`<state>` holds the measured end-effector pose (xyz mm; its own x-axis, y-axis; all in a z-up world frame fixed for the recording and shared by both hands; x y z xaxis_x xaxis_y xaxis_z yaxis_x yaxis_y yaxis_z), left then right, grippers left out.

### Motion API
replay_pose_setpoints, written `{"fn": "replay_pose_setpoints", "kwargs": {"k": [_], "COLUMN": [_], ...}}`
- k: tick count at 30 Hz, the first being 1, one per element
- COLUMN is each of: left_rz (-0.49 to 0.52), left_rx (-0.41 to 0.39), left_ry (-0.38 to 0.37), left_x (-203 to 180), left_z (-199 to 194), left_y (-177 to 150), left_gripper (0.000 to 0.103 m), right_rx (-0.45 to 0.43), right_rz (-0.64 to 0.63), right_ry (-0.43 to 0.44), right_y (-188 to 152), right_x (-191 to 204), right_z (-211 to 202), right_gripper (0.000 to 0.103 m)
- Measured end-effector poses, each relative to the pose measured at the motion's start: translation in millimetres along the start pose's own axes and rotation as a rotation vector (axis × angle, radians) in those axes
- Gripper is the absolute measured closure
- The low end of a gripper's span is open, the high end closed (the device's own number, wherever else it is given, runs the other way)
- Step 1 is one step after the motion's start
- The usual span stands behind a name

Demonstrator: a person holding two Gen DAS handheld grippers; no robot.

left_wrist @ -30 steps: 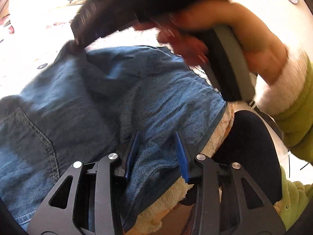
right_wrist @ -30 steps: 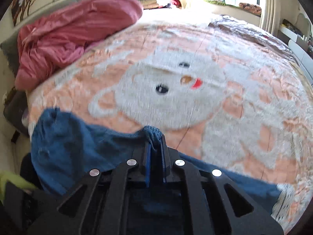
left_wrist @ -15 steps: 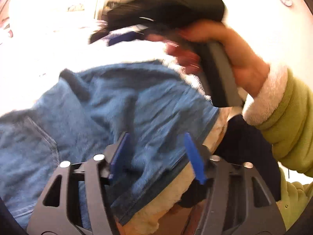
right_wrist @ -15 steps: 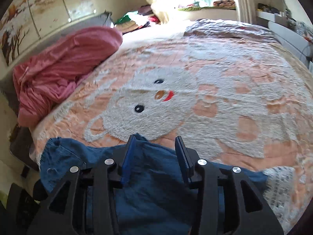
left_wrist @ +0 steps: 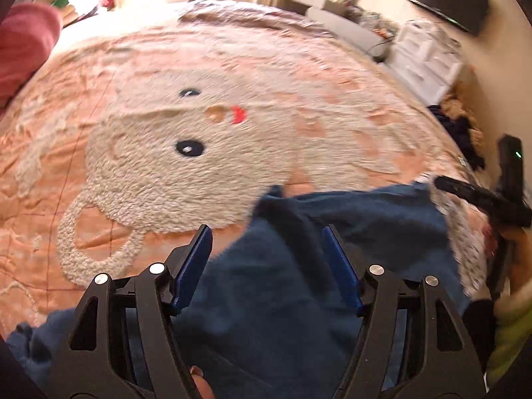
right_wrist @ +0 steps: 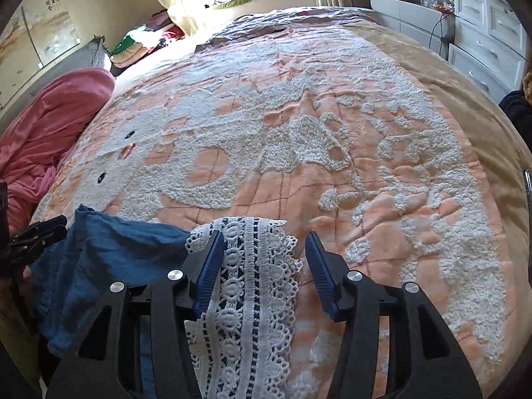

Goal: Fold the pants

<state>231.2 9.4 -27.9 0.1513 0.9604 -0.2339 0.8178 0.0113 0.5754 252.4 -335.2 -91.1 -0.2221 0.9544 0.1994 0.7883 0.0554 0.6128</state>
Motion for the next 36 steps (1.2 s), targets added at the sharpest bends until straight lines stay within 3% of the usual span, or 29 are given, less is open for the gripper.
{"fn": "replay_pose_setpoints", "kwargs": {"k": [1, 5, 10, 12, 15, 20, 22, 25, 27, 29, 31, 36], "left_rz": [-0.007, -0.019, 0.003, 0.008, 0.023, 0.017, 0.021, 0.022, 0.014, 0.009, 0.022, 0.039], "left_rx": [0.008, 0.033, 0.019, 0.029, 0.036, 0.034, 0.032, 0.025, 0.015, 0.001, -0.013, -0.020], "left_ry": [0.014, -0.012, -0.040, -0.047, -0.045, -0.060, -0.064, -0.058, -0.061, -0.067, -0.058, 0.008], "left_x": [5.6, 13.2, 2.5, -4.7, -8.8, -10.4, -11.5, -12.6, -12.3, -13.4, -15.6, -15.9], "left_z": [7.5, 24.8, 24.6, 32.2, 38.0, 39.1, 37.9, 37.0, 33.7, 30.7, 30.9, 38.0], "left_y": [0.2, -6.6, -10.8, -8.5, -8.7, -10.1, -10.9, -11.0, -10.1, -8.1, -6.2, -6.8], "left_gripper": [0.050, 0.052, 0.055, 0.055, 0.057, 0.065, 0.068, 0.073, 0.077, 0.077, 0.077, 0.076], "right_rx": [-0.001, -0.034, -0.018, -0.009, 0.033, 0.034, 0.031, -0.020, -0.102, -0.214, -0.243, -0.143], "right_rz": [-0.015, -0.168, -0.106, -0.071, -0.057, -0.080, -0.059, -0.046, -0.056, -0.094, -0.138, -0.229], "right_ry": [0.002, -0.041, -0.014, -0.004, 0.006, 0.048, 0.069, 0.103, 0.100, 0.035, -0.046, -0.220], "right_y": [-2.3, -19.6, -19.6, -14.8, -13.2, -20.1, -24.3, -22.9, -18.6, -11.0, -1.8, 10.5], "right_x": [0.7, 27.8, 11.0, 2.8, 0.8, 17.5, 18.7, 22.0, 26.3, 28.6, 30.2, 30.3], "right_z": [2.8, -4.1, 2.7, 7.1, 18.5, 12.0, 8.4, -4.0, -22.6, -43.8, -46.9, -8.0], "right_gripper": [0.072, 0.072, 0.069, 0.054, 0.051, 0.062, 0.074, 0.081, 0.083, 0.083, 0.083, 0.082]}}
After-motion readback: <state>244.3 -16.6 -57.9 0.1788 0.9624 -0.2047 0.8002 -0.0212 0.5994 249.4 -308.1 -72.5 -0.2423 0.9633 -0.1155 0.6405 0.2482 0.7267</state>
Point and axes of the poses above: each gripper's, at about its wrist camera, not at the fingertips, and z roughly the way its jaws point, x to its left, y to its top, the point moved 4 cm from there along z, roughly the way its jaws point, and after that the axes turned 2 degrees about -z, right-handed, at the moved point
